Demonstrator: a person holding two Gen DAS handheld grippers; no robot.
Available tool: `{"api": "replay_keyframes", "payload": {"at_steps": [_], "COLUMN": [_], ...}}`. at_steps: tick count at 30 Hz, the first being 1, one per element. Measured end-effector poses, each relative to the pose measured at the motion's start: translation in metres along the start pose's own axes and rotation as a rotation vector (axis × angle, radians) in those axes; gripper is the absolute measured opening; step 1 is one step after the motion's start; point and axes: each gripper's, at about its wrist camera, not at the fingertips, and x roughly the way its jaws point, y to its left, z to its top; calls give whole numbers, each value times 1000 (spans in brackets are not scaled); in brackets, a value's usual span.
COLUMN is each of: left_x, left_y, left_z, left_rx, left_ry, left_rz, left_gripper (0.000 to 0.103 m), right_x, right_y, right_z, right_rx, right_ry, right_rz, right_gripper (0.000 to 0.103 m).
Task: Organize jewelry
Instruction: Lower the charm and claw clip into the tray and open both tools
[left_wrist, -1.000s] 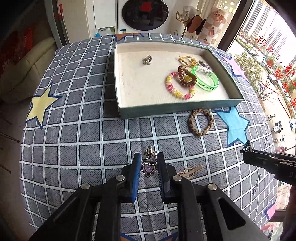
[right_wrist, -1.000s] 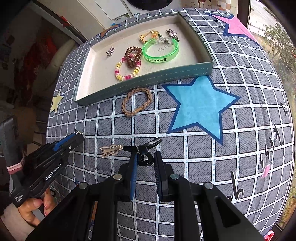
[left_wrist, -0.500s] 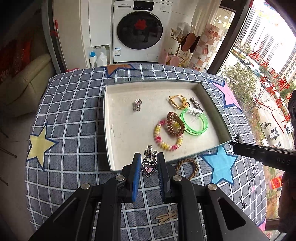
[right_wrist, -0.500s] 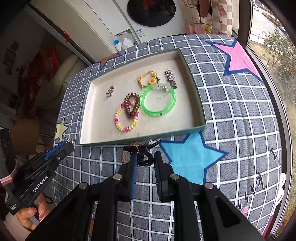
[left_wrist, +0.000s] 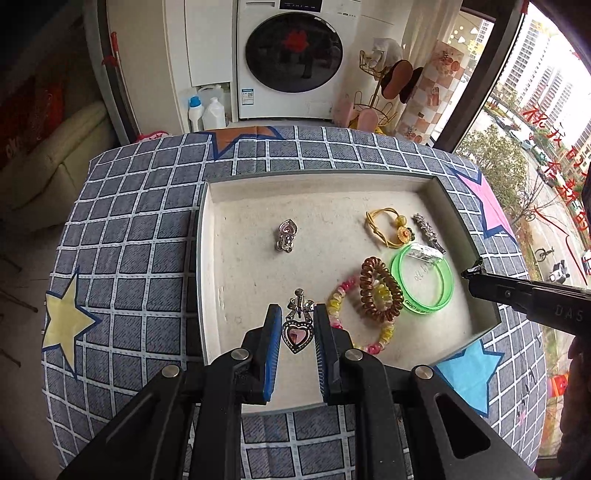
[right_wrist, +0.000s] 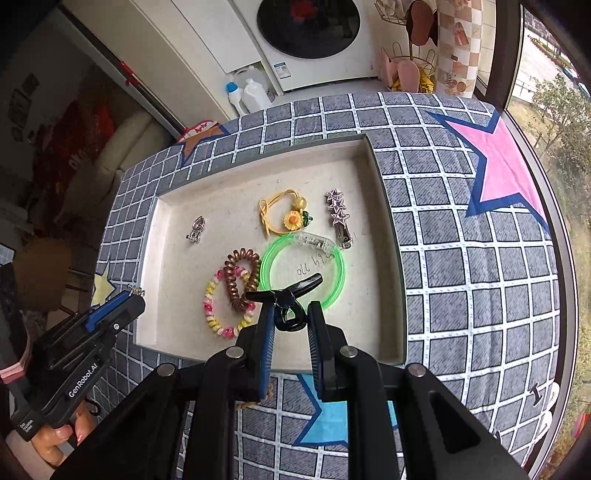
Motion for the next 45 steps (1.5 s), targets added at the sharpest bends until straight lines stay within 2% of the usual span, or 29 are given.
{"api": "replay_keyframes", "payload": {"at_steps": [16,31,33,37,45], "left_x": [50,63,62,60,50], "left_y": [-3,-11,-13,-16,-18], "left_z": [4,1,1,1,4], "left_rx": [28,75,76,88,85], "left_ry": [54,86,87,84,65], "left_rz": [72,147,149,152,123], "left_gripper": [30,30,30,30,31], "right_x": [56,67,67,66,40], "right_y": [1,1,1,1,-7], "right_z": [18,19,19,19,21], "right_rx": [-42,-52,-49,-44,28], "right_ry": [77,93,95,94,41], "right_rz": [-24,-34,-28,-17,45], "right_gripper": [19,20,23,37,38]}}
